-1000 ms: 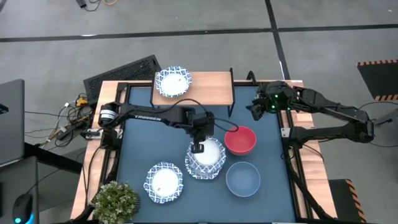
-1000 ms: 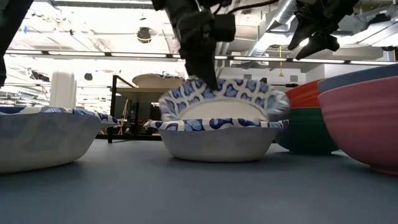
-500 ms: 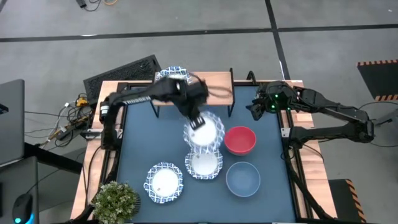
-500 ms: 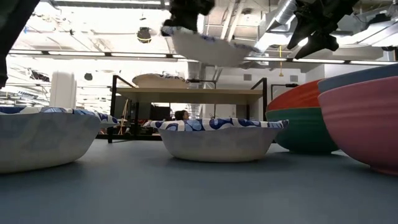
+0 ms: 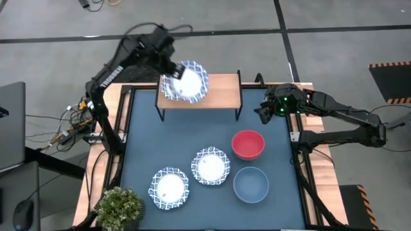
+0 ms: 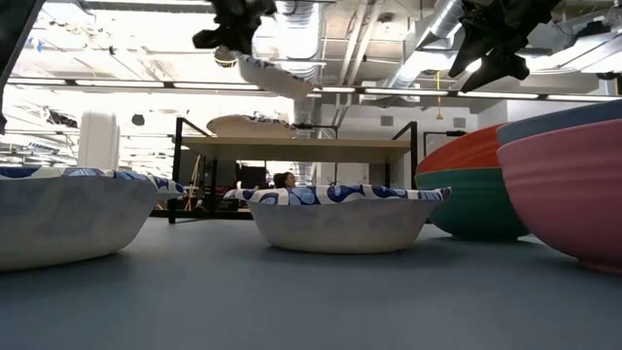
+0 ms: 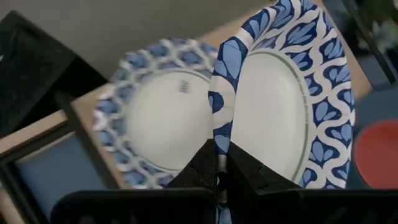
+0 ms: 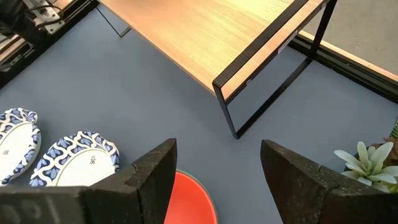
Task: Place and stack bowls onto a shelf
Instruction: Stack the white bowl on the white bowl on the shelf
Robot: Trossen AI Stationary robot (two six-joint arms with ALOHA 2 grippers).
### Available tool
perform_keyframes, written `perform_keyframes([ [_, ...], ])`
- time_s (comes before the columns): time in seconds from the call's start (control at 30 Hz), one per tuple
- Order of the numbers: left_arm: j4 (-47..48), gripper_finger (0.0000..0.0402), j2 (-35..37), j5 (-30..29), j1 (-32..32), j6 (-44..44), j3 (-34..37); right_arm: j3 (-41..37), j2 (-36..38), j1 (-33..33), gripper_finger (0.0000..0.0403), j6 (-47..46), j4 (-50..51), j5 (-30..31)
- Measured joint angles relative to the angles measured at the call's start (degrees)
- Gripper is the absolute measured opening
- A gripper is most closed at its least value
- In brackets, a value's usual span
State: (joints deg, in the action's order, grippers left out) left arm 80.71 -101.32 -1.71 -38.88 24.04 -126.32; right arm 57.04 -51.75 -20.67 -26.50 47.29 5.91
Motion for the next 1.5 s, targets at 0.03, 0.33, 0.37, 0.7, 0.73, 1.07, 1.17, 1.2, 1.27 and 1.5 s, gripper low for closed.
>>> perform_keyframes([
  [0.03,0.1,0.0000,0.0,0.4,-1.8,-0.8,0.0,0.0,0.0,0.0,0.0260,0.0,0.0,0.0],
  [0.33,-8.6,0.0000,3.2,14.1,-15.3,-0.4,8.5,0.0,0.0,0.0,0.0260,0.0,0.0,0.0],
  [0.37,-10.6,0.0000,4.5,15.0,-16.0,-0.4,10.0,0.0,0.0,0.0,0.0260,0.0,0.0,0.0],
  [0.7,-35.5,0.0000,21.9,21.2,-20.1,12.3,40.3,0.0,0.0,0.0,0.0260,-0.4,0.0,0.2],
  [0.73,-36.1,0.0000,22.7,20.3,-20.1,12.7,42.9,0.0,0.0,0.0,0.0260,-0.5,0.0,0.2],
  [1.07,-41.3,0.0000,23.5,17.7,-17.8,15.5,49.7,0.0,0.0,-0.1,0.0260,-0.4,0.0,0.2],
  [1.17,-41.0,0.0000,21.8,17.6,-17.6,15.0,49.6,0.0,0.0,-0.1,0.0260,-0.4,0.0,0.2],
  [1.2,-40.7,0.0000,21.2,17.6,-17.6,14.9,49.6,0.0,0.0,-0.1,0.0260,-0.4,0.0,0.2],
  [1.27,-40.6,0.0000,20.5,17.4,-17.7,14.7,49.6,0.0,0.0,-0.1,0.0260,-0.4,0.1,0.2],
  [1.5,-35.6,0.0000,20.6,16.8,-18.0,11.4,49.6,0.0,0.0,-0.1,0.0260,-0.4,0.3,0.2],
])
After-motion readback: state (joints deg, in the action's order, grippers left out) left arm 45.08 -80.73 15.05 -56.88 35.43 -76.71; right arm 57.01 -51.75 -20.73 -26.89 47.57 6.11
